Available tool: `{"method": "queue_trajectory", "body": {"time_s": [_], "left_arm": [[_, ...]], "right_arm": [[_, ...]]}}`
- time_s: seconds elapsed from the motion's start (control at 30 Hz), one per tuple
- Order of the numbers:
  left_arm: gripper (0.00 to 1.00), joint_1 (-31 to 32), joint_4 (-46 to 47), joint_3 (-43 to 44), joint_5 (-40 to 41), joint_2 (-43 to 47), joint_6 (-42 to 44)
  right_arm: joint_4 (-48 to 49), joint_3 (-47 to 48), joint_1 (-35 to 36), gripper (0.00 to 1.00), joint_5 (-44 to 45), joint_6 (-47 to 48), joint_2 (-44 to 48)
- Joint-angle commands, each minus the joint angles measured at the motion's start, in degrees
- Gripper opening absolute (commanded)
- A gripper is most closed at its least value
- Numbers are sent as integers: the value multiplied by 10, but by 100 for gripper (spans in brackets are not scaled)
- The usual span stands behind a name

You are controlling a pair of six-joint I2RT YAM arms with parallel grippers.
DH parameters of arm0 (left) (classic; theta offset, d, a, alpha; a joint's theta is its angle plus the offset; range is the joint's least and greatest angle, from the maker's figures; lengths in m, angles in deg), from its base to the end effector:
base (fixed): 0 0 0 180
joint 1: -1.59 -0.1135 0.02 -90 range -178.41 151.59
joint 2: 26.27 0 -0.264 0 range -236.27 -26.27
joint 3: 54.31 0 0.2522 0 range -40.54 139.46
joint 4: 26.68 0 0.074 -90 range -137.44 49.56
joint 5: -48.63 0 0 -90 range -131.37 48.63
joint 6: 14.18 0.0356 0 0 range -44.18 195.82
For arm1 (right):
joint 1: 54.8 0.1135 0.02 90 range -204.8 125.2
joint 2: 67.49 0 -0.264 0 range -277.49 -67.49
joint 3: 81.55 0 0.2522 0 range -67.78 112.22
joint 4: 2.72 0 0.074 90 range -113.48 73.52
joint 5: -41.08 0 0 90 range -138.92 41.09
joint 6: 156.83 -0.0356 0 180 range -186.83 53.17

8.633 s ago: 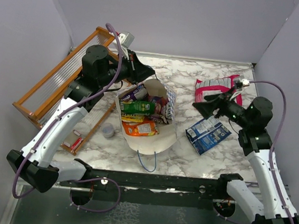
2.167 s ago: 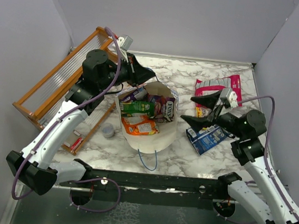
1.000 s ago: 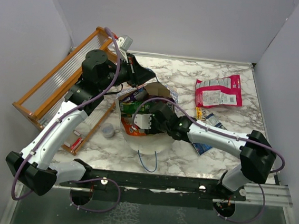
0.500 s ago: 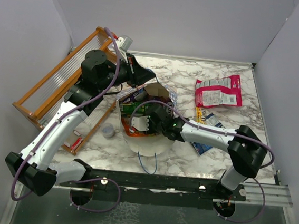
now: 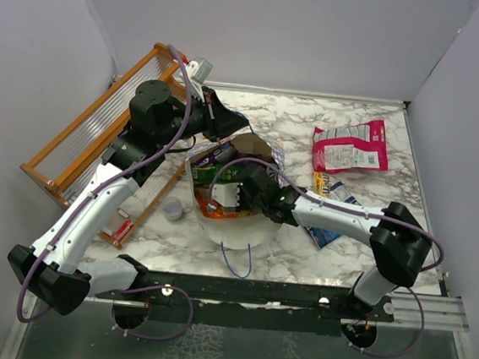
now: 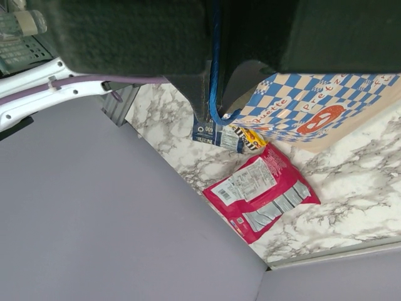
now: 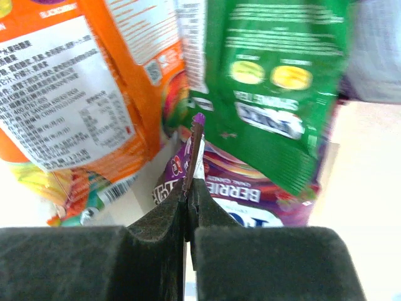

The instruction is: Take the snacks out of the paper bag

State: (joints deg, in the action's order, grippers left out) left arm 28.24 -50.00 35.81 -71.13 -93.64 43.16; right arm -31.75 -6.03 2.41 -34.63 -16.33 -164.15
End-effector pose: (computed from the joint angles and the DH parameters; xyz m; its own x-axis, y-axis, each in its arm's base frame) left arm 0.2208 -0.1306 0.4537 -0.4570 -0.2948 -0.8392 0.6965 0.4682 -0.5438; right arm 0.1998 0.2940 0.2014 0.2980 -0.9181 -0.2612 -0.7846 -0.0798 -0.6148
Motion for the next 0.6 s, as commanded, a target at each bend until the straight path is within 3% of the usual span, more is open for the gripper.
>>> {"method": "queue_trajectory", "body": {"time_s": [0.0, 0.17, 0.43, 0.57], "left_arm": [[0, 0, 10, 5, -10, 18, 5], [0, 0, 10, 5, -9, 15, 6], [0, 0, 6, 5, -4, 13, 8], [0, 0, 5, 6, 1, 10, 10]], "right_arm": [[13, 11, -4, 1, -25, -15, 75], [33, -11, -3, 1, -81, -41, 154], [97, -43, -4, 1, -278, -164, 331], [161, -55, -4, 1, -258, -274, 407]]}}
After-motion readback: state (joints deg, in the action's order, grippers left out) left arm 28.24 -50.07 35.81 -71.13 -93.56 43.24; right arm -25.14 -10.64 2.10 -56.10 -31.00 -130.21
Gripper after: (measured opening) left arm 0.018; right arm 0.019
